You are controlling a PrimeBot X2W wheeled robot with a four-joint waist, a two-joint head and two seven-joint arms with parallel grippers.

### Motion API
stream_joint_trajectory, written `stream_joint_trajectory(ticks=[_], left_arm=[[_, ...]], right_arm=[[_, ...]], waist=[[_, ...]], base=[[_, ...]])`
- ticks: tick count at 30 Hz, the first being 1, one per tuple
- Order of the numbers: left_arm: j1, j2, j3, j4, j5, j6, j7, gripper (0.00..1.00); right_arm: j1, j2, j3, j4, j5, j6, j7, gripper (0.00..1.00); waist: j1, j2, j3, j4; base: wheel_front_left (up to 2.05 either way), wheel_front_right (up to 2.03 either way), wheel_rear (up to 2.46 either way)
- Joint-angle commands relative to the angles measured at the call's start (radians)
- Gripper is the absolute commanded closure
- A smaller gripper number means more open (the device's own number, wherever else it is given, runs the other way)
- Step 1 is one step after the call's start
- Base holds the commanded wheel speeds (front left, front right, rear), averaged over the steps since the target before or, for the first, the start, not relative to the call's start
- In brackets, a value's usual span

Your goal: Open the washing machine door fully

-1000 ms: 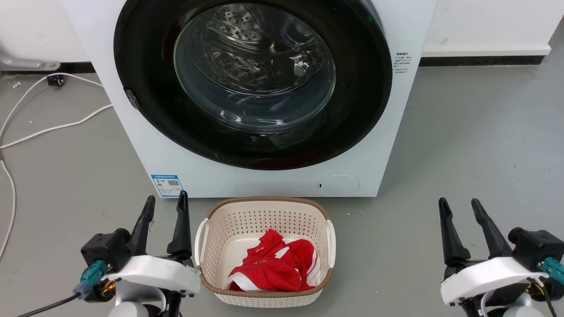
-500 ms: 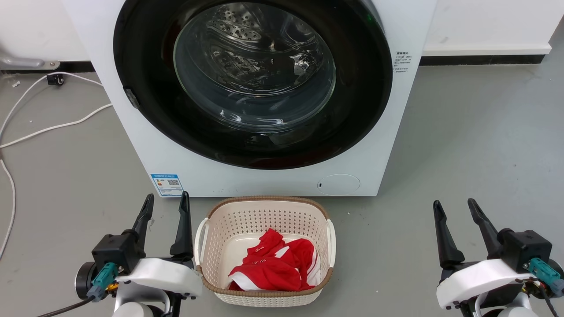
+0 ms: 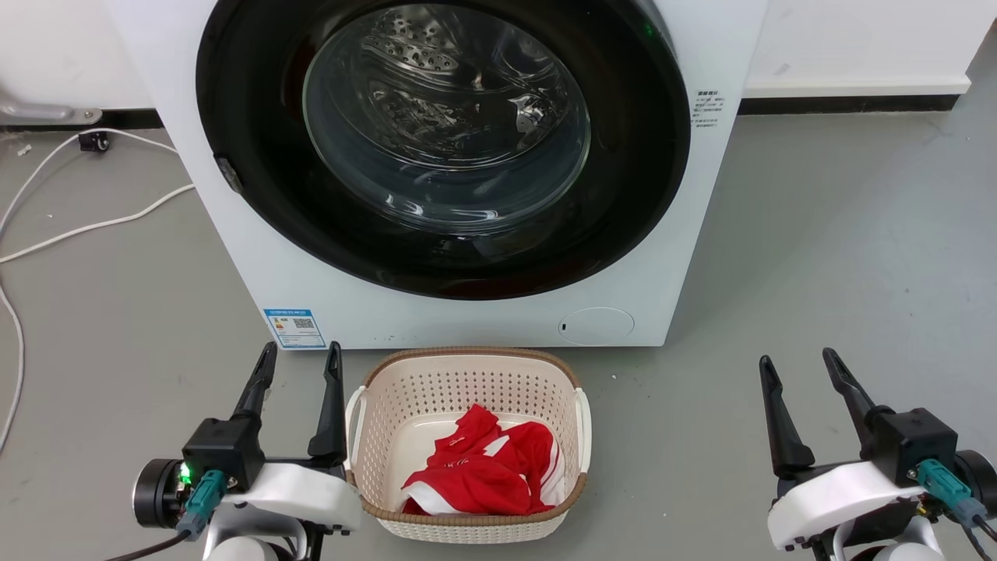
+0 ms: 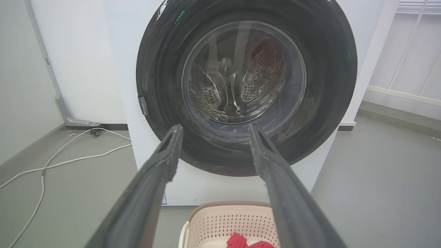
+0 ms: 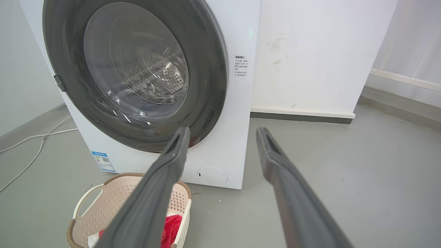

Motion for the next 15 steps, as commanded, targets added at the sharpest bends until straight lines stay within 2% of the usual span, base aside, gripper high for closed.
stream_joint_trajectory(ticks=[1,15], left_arm=[[0.008,0.000,-0.001,0.000,0.025,0.004,-0.009,0.00],[0.016,-0.007,0.007,0.006,0.121,0.004,-0.033,0.00]], right_arm=[[0.006,0.003,0.003,-0.006,-0.023,0.000,-0.009,0.00],[0.009,0.003,0.005,0.004,-0.112,0.000,-0.032,0.00]], waist=[[0.0000,0.0000,0.000,-0.001],[0.0000,0.0000,0.000,-0.001]], base=[[0.00,0.00,0.00],[0.00,0.00,0.00]])
